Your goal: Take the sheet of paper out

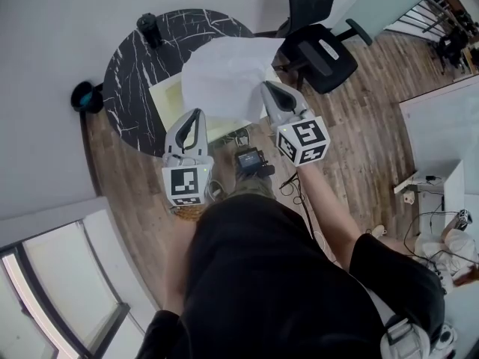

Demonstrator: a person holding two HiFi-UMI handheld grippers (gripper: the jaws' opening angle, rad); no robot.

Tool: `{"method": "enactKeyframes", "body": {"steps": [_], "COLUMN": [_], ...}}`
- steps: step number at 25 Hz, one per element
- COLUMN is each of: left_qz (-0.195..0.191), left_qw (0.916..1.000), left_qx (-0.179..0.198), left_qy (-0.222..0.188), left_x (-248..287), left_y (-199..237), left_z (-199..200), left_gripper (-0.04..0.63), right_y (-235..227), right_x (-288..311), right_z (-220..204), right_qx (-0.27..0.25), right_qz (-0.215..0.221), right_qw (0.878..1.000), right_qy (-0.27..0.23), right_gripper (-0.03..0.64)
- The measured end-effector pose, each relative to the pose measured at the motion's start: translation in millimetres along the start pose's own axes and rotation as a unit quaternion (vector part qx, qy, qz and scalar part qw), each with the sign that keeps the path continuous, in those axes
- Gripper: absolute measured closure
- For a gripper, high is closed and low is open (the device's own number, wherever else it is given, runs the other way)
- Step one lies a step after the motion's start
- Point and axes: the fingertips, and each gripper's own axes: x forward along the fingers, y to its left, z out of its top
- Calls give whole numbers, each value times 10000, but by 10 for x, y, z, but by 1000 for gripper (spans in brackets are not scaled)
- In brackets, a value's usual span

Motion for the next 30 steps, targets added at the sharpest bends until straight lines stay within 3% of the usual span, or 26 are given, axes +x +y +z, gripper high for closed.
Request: {"method": "enactKeyframes", "body": {"steps": [6,11,18,24,30], "left_qz": [216,338,478,759,837], "left_qw": [9995,9989,9981,9957,9953], "left_qx": [-219,-150,-132,-407,-354], "left_qy": [-115,-272,-376,-332,-341], "left_x": [-43,-137,-313,-383,-447], "left_y": [109,212,285,409,477], "left_z": [132,119,159,274,255], "left_gripper": [586,586,586,586,586], "right_y": [195,527,825,893,983], "right_x": [18,-9,-15,24,59], "right_z": [229,378,473,554,554], "right_qx": [-493,-969,-986,-1106,-1086], "right_qz": [-30,-64,-71,-156,-217], "right_qw": [9985,9944,9933,9912,9912], "right_qy": [-246,-409,-599,-713,-724], "right_gripper": [618,618,619,620,619]}}
